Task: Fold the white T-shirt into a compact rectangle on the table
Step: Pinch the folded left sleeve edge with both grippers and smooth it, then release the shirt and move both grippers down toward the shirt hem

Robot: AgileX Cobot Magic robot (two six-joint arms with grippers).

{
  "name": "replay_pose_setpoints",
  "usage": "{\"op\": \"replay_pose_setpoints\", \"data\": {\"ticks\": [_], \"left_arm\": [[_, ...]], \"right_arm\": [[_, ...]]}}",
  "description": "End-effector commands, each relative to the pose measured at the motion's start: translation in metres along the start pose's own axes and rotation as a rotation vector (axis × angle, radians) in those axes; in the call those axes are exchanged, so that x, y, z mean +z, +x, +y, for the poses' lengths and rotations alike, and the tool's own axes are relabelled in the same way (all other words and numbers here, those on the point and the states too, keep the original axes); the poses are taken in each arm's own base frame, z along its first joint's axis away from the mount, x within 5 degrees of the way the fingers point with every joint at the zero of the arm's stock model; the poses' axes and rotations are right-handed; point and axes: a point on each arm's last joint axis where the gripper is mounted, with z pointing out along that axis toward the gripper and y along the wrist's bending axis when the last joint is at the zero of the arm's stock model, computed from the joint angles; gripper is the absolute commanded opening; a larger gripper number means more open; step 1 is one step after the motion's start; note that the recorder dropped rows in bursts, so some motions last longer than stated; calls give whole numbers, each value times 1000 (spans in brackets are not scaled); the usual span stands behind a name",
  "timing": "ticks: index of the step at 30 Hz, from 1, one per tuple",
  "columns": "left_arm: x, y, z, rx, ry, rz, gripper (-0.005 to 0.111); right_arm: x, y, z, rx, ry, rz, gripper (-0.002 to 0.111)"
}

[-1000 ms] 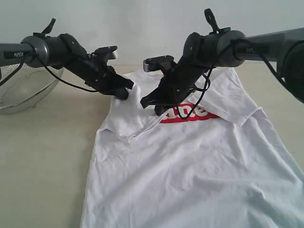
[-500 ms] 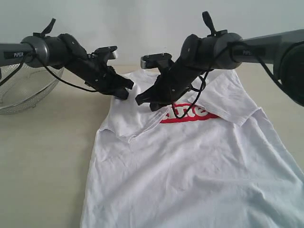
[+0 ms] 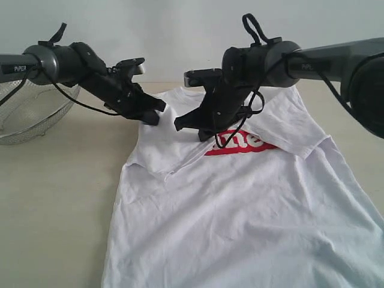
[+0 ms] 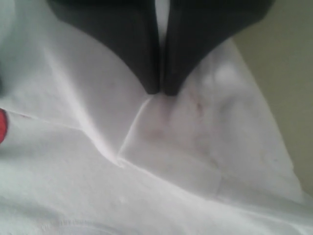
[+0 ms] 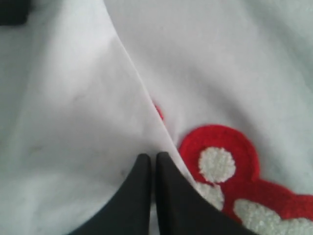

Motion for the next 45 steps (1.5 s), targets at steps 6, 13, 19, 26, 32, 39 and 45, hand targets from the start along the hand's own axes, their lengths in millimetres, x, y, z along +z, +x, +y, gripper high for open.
{"op": "replay_pose_setpoints", "data": {"ticks": [6, 13, 19, 26, 32, 39, 45], "left_arm": [[0, 9, 17, 16, -59, 48, 4], [-10, -1, 14, 60, -66, 10, 4], [-26, -11, 14, 76, -86, -39, 4], [-44, -32, 8, 98, -93, -150, 4], [-80, -50, -6, 164, -89, -211, 4], [-136, -41, -15, 84, 50, -98, 4], [-168, -9, -41, -4, 270, -52, 4]], "right_arm": [[-11, 9, -13, -33, 75, 112, 0], [-112, -19, -6, -113, 130, -49, 0], [-201, -15, -22, -110, 401, -125, 0], [-247, 29, -47, 0, 496, -162, 0], [-261, 92, -73, 126, 525, -131, 0], [-276, 175, -93, 264, 562, -100, 0], [-277, 221, -96, 351, 499, -213, 0]]}}
